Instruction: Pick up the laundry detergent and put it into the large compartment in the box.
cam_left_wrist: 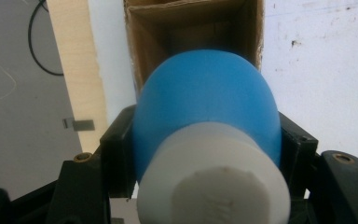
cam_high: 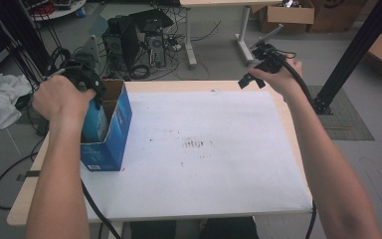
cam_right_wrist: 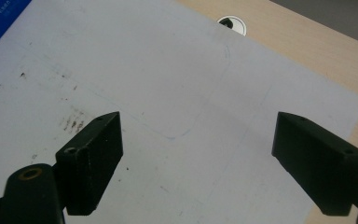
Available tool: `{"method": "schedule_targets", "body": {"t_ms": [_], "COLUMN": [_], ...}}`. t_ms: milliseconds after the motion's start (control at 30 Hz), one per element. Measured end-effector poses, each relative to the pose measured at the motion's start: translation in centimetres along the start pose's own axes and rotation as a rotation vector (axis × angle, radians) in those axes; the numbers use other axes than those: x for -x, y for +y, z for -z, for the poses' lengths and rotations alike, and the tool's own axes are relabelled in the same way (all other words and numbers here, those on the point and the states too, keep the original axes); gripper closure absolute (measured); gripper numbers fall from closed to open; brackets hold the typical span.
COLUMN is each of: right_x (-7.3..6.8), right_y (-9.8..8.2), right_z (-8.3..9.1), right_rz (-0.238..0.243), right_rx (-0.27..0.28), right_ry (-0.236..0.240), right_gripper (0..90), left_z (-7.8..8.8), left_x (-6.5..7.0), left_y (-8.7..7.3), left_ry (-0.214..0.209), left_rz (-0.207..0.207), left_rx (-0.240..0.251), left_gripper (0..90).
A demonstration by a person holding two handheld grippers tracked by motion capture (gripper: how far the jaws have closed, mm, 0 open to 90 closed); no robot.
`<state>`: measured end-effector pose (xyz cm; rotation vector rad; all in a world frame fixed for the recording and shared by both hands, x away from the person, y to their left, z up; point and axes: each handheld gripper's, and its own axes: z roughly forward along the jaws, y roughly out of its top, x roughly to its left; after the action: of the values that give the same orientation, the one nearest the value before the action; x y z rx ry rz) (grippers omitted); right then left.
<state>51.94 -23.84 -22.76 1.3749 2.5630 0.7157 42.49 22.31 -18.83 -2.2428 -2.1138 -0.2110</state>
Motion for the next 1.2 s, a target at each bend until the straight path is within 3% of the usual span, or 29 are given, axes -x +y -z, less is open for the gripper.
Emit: {"method": "schedule_targets", "body": {"t_ms": [1200], "right_x": [0.1], "right_y": [-0.3], "right_z": [-0.5], "right_rz": [0.002], "right_rx": [-0.005], "right_ry": [0.005], "right_gripper": [16.4], "left_z": [-6.6], "left_x": [0.3], "left_y": [0.1], "left_ry": [-0.020], "left_rz": [0.013], "left_rx": [-0.059], "left_gripper": [38.3]}}
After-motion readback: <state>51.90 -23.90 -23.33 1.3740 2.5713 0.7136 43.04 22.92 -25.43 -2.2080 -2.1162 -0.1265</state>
